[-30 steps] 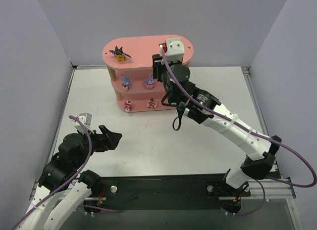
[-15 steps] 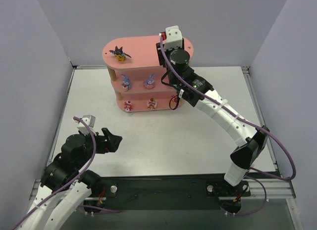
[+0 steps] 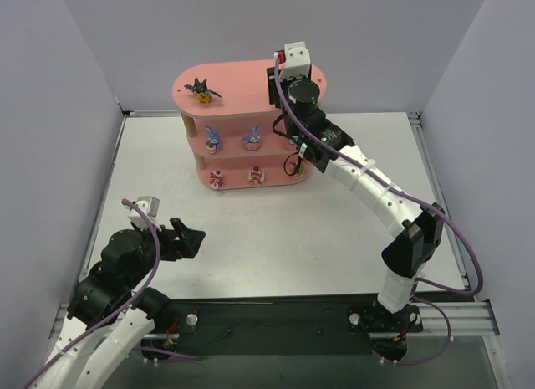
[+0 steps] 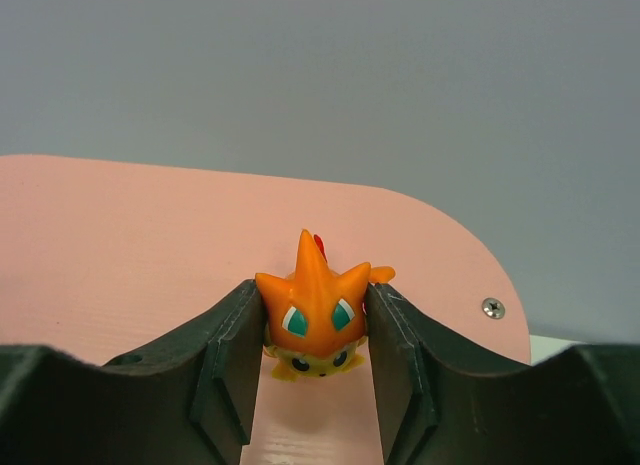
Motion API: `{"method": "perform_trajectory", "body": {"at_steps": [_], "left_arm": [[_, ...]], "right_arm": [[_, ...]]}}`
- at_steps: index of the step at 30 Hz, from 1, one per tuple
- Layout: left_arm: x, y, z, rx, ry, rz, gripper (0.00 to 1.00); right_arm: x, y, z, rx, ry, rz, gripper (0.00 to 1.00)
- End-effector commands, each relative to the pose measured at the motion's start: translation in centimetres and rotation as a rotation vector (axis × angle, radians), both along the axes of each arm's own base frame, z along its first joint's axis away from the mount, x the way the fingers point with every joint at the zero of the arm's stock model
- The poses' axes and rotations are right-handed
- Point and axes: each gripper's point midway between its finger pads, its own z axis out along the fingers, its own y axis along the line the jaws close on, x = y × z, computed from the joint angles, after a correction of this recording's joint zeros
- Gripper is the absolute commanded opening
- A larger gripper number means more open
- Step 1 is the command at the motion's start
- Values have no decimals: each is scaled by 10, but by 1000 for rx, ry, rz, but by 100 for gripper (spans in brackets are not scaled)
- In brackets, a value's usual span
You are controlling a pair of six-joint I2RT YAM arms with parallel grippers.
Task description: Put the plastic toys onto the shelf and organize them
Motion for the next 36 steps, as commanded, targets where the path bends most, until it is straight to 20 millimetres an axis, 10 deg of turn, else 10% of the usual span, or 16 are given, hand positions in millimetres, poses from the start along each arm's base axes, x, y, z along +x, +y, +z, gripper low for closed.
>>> {"method": "perform_trajectory", "body": {"at_steps": [1, 18, 36], "left_arm": [[4, 2, 11, -8, -51, 11, 97], [3, 3, 13, -13, -61, 17, 97], [3, 3, 12, -12, -58, 19, 97]], "right_arm": [[3, -4, 24, 97, -60, 7, 0], [21, -23, -5, 80, 50, -35, 9], [23, -18, -13, 32, 86, -12, 41]]}}
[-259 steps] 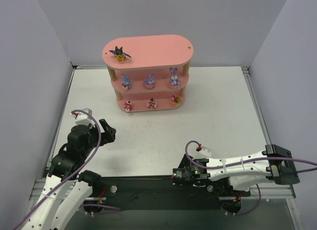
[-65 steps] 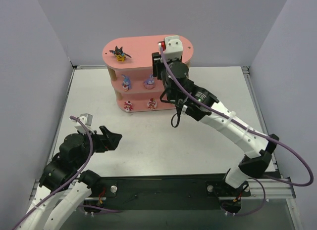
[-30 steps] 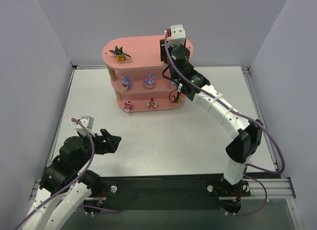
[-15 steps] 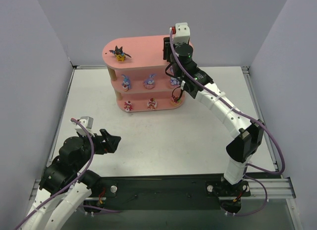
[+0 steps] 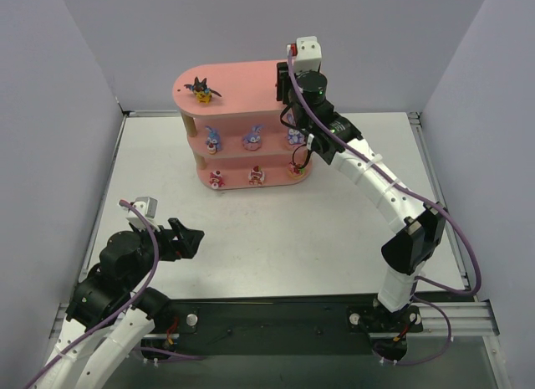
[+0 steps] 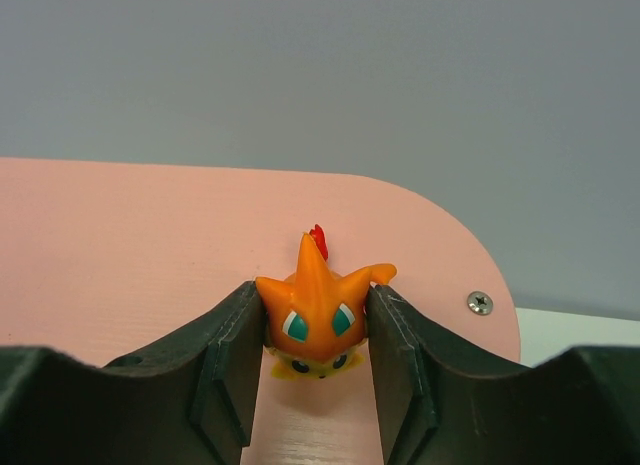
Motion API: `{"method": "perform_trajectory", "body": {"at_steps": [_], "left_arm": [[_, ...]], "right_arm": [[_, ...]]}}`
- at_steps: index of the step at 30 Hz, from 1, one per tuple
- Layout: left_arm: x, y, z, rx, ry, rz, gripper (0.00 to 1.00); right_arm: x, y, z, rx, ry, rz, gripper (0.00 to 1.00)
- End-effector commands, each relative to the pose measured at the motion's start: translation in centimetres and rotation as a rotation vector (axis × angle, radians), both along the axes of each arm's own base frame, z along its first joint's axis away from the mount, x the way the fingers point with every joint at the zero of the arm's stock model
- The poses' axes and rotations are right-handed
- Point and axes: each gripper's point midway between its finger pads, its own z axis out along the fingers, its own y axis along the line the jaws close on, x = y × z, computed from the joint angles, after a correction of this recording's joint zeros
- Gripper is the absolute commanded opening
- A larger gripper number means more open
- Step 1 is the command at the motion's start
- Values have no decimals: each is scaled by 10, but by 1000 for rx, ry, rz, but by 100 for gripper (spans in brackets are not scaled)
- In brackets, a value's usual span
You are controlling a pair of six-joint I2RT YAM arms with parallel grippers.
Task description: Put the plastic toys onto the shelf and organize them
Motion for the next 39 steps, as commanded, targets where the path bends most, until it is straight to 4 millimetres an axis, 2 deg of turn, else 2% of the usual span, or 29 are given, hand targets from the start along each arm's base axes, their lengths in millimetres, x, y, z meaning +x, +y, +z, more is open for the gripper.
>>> {"method": "perform_trajectory", "body": {"at_steps": [1, 7, 15, 19, 27, 39], "left_arm": [[3, 0, 10, -9, -42, 4, 97], [3, 1, 9, -9, -41, 10, 97], [3, 1, 10, -11, -42, 11, 97], [3, 2, 9, -9, -43, 12, 97], [3, 1, 10, -10, -42, 11, 97], [3, 2, 10, -12, -45, 16, 97]], "right_arm": [[4, 1, 2, -18, 2, -5, 42], [2, 6, 4, -17, -3, 3, 54], [1, 3, 7, -8, -13, -14, 56], [-1, 2, 9, 10, -17, -20, 51], [-7, -8, 9, 112, -24, -64, 50], [-12, -11, 15, 160, -33, -80, 60]]}}
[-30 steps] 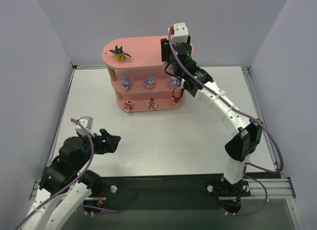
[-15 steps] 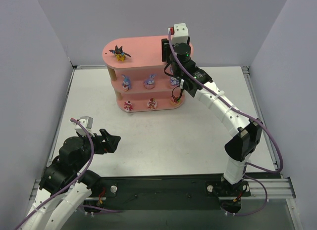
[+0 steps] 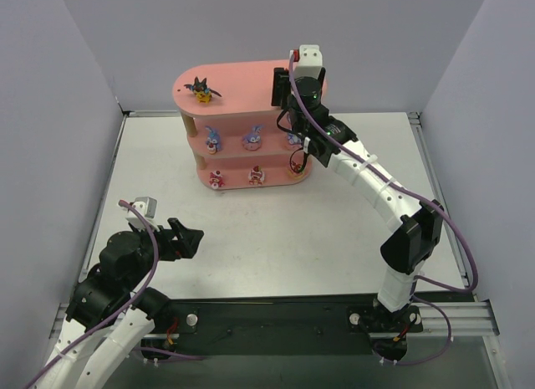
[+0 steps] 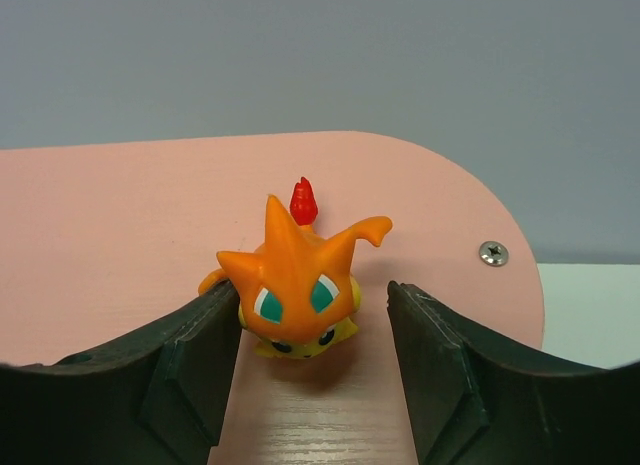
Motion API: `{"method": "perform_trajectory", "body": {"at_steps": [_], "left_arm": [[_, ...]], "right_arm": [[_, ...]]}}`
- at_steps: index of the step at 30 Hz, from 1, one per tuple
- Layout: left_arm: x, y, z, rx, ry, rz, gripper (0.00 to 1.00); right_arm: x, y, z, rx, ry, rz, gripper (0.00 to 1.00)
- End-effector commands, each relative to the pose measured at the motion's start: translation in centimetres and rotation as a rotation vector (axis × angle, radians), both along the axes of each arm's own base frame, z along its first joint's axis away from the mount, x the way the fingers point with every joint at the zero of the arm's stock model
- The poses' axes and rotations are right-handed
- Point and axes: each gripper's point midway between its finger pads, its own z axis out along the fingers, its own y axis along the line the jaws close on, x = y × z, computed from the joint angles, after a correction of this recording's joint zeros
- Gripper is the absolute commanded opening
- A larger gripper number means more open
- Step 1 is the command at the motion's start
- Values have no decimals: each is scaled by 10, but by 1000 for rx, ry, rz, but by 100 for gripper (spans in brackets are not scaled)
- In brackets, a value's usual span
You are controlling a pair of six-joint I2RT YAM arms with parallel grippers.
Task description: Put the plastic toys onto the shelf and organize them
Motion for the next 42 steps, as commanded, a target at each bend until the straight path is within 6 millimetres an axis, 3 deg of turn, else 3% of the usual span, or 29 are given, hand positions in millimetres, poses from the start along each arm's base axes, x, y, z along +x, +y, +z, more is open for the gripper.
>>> {"method": "perform_trajectory", "body": {"at_steps": [1, 8, 11, 14, 17, 23, 27, 28, 31, 32, 37, 38, 40, 42], "left_arm": [[2, 1, 9, -12, -40, 9, 97], [3, 1, 10, -13, -40, 9, 97], [3, 1, 10, -14, -41, 11, 97], [3, 1, 9, -12, -39, 11, 97], [3, 1, 10, -13, -40, 11, 97], [3, 3, 12, -12, -47, 16, 97], [3, 9, 16, -13, -58, 50, 97], [3, 12, 17, -13, -62, 68, 97], [4, 16, 19, -18, -77, 89, 97], [4, 16, 18, -19, -77, 91, 97], [7, 16, 17, -6, -68, 95, 97], [8, 17, 18, -3, -70, 102, 97], [10, 19, 22, 10, -81, 109, 97], [12, 26, 26, 19, -100, 142, 97]], "right_arm": [[-14, -11, 42, 88, -90, -25, 61], [-19, -12, 46, 103, -100, -22, 66], [-23, -11, 50, 117, -108, -5, 74], [-30, -11, 56, 135, -119, 22, 87], [-34, -9, 56, 146, -117, 42, 93], [-55, -8, 64, 164, -114, 84, 100], [-88, -22, 64, 170, -92, 84, 100], [-94, -24, 51, 166, -62, 74, 100], [-121, -51, 42, 224, -15, 24, 100], [-127, -56, 22, 216, 25, 7, 100], [-173, -94, -18, 237, 161, -50, 100], [-181, -98, -40, 227, 211, -63, 100], [-197, -110, -45, 254, 213, -75, 100], [-215, -119, -68, 264, 253, -75, 100]]}}
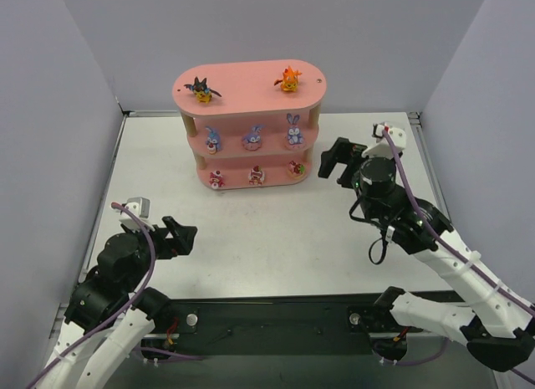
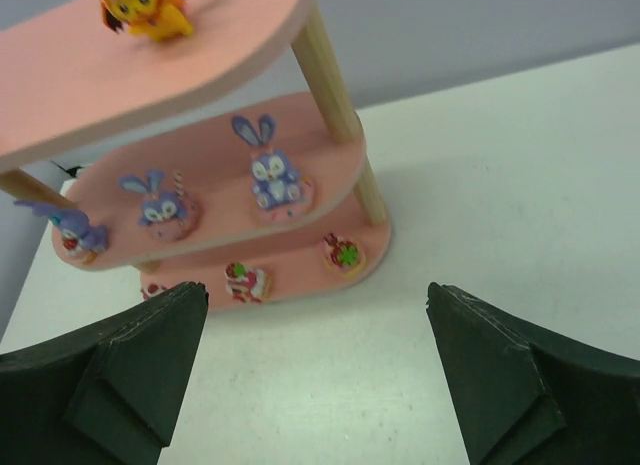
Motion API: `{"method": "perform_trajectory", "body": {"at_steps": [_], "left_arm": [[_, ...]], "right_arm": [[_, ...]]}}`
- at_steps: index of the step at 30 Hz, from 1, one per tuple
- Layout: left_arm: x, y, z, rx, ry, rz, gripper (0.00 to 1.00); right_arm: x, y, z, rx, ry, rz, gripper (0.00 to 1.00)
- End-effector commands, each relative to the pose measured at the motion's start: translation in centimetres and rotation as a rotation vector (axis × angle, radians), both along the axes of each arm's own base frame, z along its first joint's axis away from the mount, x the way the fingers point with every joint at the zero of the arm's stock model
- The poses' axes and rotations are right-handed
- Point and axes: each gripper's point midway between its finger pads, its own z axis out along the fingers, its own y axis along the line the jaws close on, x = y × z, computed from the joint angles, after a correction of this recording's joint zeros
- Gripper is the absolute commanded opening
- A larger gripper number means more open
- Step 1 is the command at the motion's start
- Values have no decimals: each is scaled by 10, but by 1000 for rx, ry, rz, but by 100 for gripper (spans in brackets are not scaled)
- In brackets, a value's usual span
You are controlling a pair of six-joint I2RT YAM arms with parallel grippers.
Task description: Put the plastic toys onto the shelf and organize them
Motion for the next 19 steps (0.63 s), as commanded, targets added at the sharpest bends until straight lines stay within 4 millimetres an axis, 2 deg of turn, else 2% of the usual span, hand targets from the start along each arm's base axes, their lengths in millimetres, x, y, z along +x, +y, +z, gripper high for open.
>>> {"method": "perform_trajectory", "body": {"at_steps": [1, 2, 3, 8, 19], "left_arm": [[6, 13, 26, 10, -83, 63, 97], [7, 14, 28, 12, -94, 69, 97], [5, 17, 31, 16, -106, 76, 97], [2, 22, 40, 27, -122, 84, 97], [-3, 21, 47, 12, -121, 69, 97]], "right_arm": [[-35, -24, -54, 13, 126, -48, 100], [-45, -29, -58, 34, 135, -48, 100], [-50, -31, -71, 20, 156, -43, 100], [-71, -34, -87, 42, 187, -11, 100], [-83, -38, -103, 73, 207, 3, 100]]}}
